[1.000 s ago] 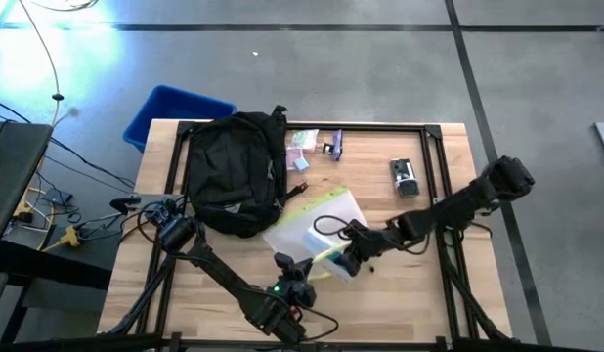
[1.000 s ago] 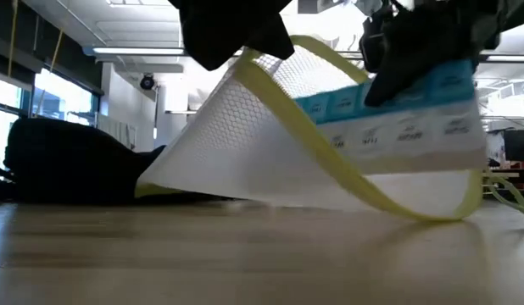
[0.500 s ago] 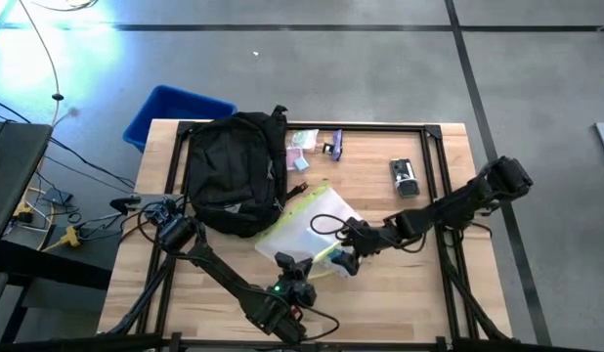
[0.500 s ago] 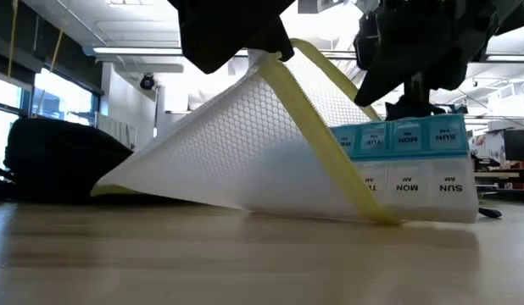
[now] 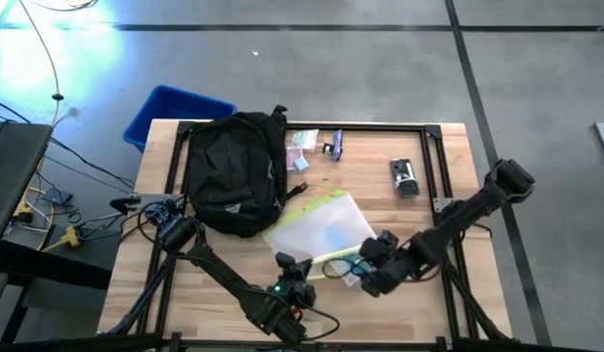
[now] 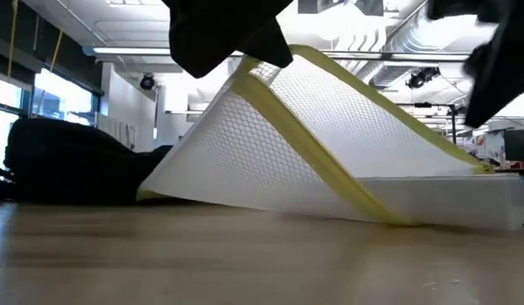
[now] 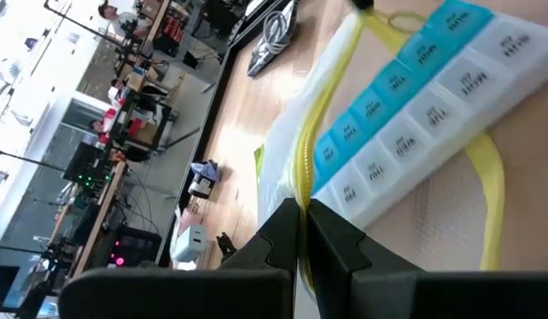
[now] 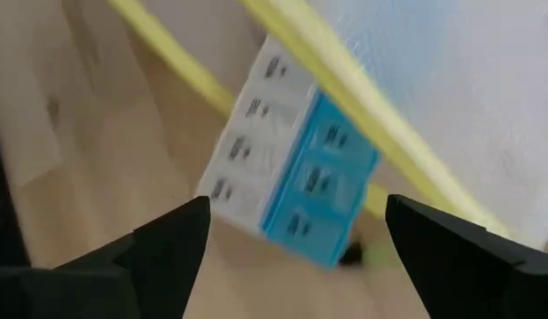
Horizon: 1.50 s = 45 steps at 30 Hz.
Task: Unpack backpack
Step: Put the white medicine organizer into the yellow zip bag
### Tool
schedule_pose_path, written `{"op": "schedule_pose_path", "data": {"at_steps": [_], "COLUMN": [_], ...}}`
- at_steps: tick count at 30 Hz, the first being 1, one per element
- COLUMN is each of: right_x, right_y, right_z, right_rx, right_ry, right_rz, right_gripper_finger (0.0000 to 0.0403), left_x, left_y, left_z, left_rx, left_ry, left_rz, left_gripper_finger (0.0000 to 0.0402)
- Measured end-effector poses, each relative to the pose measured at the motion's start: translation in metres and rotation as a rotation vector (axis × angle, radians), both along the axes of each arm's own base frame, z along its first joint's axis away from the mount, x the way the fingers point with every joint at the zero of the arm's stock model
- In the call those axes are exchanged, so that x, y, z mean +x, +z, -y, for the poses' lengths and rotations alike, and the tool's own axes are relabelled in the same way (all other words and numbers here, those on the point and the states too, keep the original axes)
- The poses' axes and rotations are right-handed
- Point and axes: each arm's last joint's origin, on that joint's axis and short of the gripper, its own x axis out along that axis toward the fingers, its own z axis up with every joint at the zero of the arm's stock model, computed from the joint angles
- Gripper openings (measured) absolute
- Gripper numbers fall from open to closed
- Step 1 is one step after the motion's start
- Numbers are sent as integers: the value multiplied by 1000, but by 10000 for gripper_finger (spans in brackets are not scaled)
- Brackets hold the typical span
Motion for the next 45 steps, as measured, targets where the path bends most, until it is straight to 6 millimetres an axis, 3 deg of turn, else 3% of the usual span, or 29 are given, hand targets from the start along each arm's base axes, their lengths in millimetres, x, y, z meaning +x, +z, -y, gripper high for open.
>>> {"op": "schedule_pose_path", "data": {"at_steps": [4,6,11,16,20,24,29,35,41,45], "right_x": [-7,-11,-33,-35,-14,24,57,66,67,65], "right_y": [12,9,-32,-59,-72,-77,-75,-72,-65,-63], "right_z": [-29,-37,-24,-18,-21,-26,-15,-2,-13,-17], "right_rx": [115,174,120,89,115,213,199,143,204,190], "right_ry": [153,169,-78,-176,-132,4,118,106,257,289], "right_rz": [52,79,-86,-100,-35,170,377,414,349,311], "right_gripper_finger": [322,322,322,322,322,322,322,322,322,322], "left_x": [0,1,1,1,4,7,9,7,7,13], "left_y": [0,0,0,0,0,-1,-1,-1,0,15], "left_z": [0,-1,-1,-1,-5,-7,-5,-2,-1,3], "left_rx": [-4,-5,-7,-8,-17,-46,-53,-49,-40,-43], "left_ry": [2,3,4,5,14,20,2,-8,-10,-25], "left_rz": [1,0,-1,0,0,-1,-4,-8,-7,11], "left_gripper_finger": [0,0,0,0,0,0,0,0,0,0]}}
